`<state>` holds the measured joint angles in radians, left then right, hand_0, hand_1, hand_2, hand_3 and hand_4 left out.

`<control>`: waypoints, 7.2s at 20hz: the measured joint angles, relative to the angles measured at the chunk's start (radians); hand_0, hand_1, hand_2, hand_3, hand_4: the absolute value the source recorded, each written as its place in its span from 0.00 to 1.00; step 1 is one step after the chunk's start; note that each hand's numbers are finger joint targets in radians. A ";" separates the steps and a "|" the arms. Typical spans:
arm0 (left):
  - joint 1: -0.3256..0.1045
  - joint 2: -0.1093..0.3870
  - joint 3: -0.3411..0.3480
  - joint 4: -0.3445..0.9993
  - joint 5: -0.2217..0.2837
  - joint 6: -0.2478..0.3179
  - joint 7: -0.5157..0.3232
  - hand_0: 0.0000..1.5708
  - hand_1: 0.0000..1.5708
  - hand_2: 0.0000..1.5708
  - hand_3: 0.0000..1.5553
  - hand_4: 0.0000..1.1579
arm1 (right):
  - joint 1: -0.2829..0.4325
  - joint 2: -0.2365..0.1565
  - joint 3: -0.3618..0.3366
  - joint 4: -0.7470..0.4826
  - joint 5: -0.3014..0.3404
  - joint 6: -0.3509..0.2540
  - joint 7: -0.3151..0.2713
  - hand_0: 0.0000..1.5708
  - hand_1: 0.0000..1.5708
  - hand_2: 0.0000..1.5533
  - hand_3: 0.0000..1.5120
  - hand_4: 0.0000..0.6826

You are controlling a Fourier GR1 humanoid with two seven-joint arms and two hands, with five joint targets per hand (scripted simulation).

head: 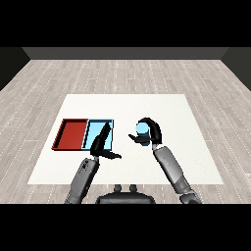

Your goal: Pick the blue can and put it in the blue box

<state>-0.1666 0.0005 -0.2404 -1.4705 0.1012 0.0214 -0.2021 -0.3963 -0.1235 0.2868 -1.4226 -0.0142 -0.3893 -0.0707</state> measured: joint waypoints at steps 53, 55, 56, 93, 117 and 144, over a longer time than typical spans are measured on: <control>-0.286 0.000 -0.294 0.412 0.328 0.253 -0.173 0.00 0.00 0.00 0.00 0.36 | -0.049 0.123 0.174 0.014 -0.088 -0.072 -0.054 0.94 0.94 0.94 0.92 0.87; -0.301 0.000 -0.324 0.425 0.341 0.294 -0.159 0.00 0.00 0.00 0.00 0.44 | -0.063 0.123 0.182 0.025 -0.118 -0.083 -0.064 0.94 0.94 0.95 0.92 0.87; -0.318 0.000 -0.320 0.440 0.345 0.298 -0.150 0.00 0.00 0.00 0.00 0.46 | -0.068 0.123 0.177 0.029 -0.130 -0.082 -0.069 0.94 0.94 0.94 0.92 0.88; -0.362 0.006 -0.341 0.569 0.560 0.398 -0.428 1.00 1.00 1.00 0.99 1.00 | 0.016 0.103 0.096 -0.059 -0.198 0.055 -0.094 0.00 0.00 0.00 0.00 0.00; -0.551 0.299 -0.231 0.865 0.341 0.491 -0.093 1.00 1.00 0.97 0.90 0.86 | 0.281 0.035 -0.196 -0.217 -0.432 0.203 -0.214 0.00 0.00 0.00 0.00 0.00; -0.717 0.169 -0.182 1.451 0.243 0.471 0.197 0.00 0.00 0.00 0.00 0.00 | 0.290 0.032 -0.274 -0.106 -0.455 0.281 -0.270 0.00 0.00 0.00 0.00 0.00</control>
<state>-0.8835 0.1691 -0.4220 -0.0197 0.3446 0.4920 -0.0053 -0.1065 -0.0915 0.0124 -1.5289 -0.4692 -0.1085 -0.3406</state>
